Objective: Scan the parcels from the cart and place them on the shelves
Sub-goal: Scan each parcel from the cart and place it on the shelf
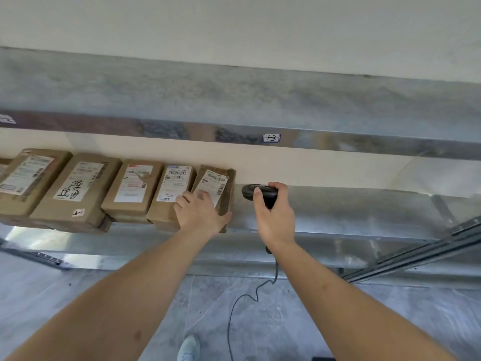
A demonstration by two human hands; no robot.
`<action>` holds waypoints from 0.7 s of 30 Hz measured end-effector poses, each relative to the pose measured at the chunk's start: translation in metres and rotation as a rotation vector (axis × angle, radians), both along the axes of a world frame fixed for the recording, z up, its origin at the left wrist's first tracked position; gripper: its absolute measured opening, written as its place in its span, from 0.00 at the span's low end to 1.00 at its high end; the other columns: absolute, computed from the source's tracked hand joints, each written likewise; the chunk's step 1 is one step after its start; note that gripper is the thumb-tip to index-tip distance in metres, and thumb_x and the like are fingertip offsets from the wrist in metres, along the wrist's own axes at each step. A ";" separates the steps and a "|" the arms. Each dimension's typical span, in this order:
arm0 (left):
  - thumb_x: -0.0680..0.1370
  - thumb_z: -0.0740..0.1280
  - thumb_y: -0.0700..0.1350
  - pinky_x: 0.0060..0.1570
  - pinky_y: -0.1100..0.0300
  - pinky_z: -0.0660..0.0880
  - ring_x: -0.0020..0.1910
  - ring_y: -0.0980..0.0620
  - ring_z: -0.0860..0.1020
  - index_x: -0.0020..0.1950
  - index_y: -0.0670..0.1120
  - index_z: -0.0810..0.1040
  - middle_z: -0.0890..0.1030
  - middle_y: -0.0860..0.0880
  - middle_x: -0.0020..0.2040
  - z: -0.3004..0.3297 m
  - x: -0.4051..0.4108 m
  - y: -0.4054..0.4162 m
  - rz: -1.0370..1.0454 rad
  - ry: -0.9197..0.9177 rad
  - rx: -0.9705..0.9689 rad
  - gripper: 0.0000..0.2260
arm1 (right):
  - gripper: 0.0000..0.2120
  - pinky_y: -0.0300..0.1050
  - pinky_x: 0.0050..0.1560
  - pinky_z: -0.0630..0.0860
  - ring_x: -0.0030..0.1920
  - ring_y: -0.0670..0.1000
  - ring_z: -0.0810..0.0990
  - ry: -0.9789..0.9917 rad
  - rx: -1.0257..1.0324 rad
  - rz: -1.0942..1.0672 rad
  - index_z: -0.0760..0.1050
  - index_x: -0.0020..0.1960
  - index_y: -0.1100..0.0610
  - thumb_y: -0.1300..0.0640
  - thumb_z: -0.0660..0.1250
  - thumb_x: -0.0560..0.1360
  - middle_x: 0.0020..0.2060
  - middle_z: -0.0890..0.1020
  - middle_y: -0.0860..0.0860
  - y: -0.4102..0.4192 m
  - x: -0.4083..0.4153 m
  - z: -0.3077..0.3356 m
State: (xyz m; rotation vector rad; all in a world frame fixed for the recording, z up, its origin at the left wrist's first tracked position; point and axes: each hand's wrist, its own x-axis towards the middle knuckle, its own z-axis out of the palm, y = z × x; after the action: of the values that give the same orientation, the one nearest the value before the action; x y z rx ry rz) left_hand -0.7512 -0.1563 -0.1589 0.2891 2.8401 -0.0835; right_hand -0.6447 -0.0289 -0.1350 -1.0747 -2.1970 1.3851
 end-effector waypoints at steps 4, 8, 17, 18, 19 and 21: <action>0.73 0.64 0.75 0.74 0.41 0.65 0.75 0.32 0.60 0.80 0.43 0.64 0.54 0.39 0.82 -0.008 -0.010 -0.003 -0.083 -0.050 0.048 0.47 | 0.19 0.53 0.55 0.81 0.50 0.52 0.83 -0.005 0.002 0.003 0.68 0.69 0.45 0.40 0.65 0.82 0.50 0.83 0.45 -0.001 -0.007 -0.002; 0.75 0.63 0.74 0.76 0.37 0.61 0.78 0.29 0.56 0.82 0.56 0.59 0.56 0.45 0.83 -0.011 -0.017 -0.006 -0.162 -0.089 0.103 0.41 | 0.19 0.54 0.56 0.80 0.52 0.53 0.84 -0.014 0.005 -0.005 0.68 0.69 0.45 0.40 0.65 0.82 0.51 0.83 0.46 -0.001 -0.010 -0.006; 0.76 0.58 0.76 0.76 0.37 0.61 0.77 0.28 0.57 0.83 0.59 0.57 0.54 0.44 0.84 -0.011 -0.021 -0.006 -0.204 -0.094 0.022 0.39 | 0.18 0.53 0.53 0.81 0.49 0.53 0.84 -0.020 -0.012 0.007 0.68 0.68 0.44 0.39 0.65 0.82 0.48 0.83 0.45 -0.006 -0.017 -0.009; 0.76 0.58 0.76 0.75 0.38 0.62 0.76 0.29 0.58 0.83 0.59 0.57 0.54 0.44 0.84 -0.010 -0.022 -0.006 -0.208 -0.098 0.015 0.39 | 0.18 0.53 0.53 0.81 0.49 0.53 0.84 -0.018 -0.014 0.008 0.67 0.68 0.44 0.39 0.65 0.82 0.47 0.83 0.45 -0.006 -0.017 -0.008; 0.76 0.57 0.76 0.74 0.38 0.63 0.76 0.30 0.59 0.83 0.60 0.57 0.54 0.45 0.84 -0.008 -0.023 -0.006 -0.212 -0.105 0.007 0.39 | 0.18 0.53 0.52 0.81 0.49 0.52 0.84 -0.016 -0.015 0.010 0.67 0.68 0.43 0.39 0.65 0.82 0.47 0.83 0.44 -0.007 -0.016 -0.007; 0.77 0.56 0.75 0.73 0.40 0.64 0.76 0.31 0.60 0.84 0.60 0.56 0.54 0.46 0.85 -0.003 -0.025 -0.006 -0.213 -0.127 0.003 0.39 | 0.18 0.50 0.51 0.80 0.48 0.51 0.84 -0.005 -0.017 0.015 0.68 0.68 0.44 0.39 0.65 0.82 0.46 0.82 0.42 -0.007 -0.015 -0.005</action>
State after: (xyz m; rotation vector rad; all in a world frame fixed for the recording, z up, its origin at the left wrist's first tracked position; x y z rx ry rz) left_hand -0.7765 -0.1626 -0.1622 0.5763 2.6750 -0.1004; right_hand -0.6593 -0.0359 -0.1400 -1.0713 -2.2054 1.4106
